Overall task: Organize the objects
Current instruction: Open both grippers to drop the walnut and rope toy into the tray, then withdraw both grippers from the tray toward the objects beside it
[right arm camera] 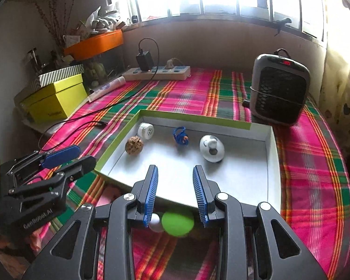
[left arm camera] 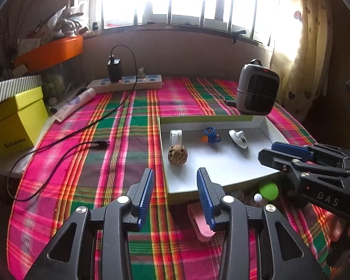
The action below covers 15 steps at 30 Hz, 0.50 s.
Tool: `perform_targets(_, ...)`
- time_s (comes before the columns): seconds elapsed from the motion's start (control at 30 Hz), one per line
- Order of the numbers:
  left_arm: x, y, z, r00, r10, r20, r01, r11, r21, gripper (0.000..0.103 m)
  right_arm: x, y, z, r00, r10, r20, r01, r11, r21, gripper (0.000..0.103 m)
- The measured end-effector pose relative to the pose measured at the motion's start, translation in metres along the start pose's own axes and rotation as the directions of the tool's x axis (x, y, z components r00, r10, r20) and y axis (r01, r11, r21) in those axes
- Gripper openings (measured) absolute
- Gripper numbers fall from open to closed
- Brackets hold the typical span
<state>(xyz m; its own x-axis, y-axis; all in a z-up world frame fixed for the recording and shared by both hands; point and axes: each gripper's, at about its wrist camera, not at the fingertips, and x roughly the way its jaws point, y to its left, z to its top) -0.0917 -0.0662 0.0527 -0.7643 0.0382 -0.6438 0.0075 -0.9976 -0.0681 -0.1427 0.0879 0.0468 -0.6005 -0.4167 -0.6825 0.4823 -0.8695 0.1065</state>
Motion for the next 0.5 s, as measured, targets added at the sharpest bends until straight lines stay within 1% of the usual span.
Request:
perform_targets(0.1, -0.003, 0.002, -0.004, 1.000, -0.015, -0.001, 0.015, 1.000, -0.007, 0.037, -0.005, -0.002, -0.006, 1.000, -0.003, 0.009, 0.003, 1.000, 0.009, 0.032)
perform_targets(0.23, -0.005, 0.005, -0.011, 0.999, -0.036, -0.011, 0.036, 0.999, -0.019, 0.037, -0.015, -0.003, -0.015, 0.999, -0.028, 0.033, 0.028, 1.000, 0.001, 0.032)
perform_targets(0.3, -0.004, 0.005, -0.015, 0.999, -0.041, -0.022, 0.040, 0.999, -0.018, 0.037, -0.019, -0.007, -0.020, 0.999, -0.025, 0.041, 0.024, 1.000, 0.012, 0.032)
perform_targets(0.5, -0.001, 0.007, -0.025, 0.995, -0.087, -0.050, 0.085, 0.995, -0.048, 0.039, -0.029, -0.018, -0.032, 0.998, -0.038, 0.042, 0.036, 0.998, 0.049, 0.032)
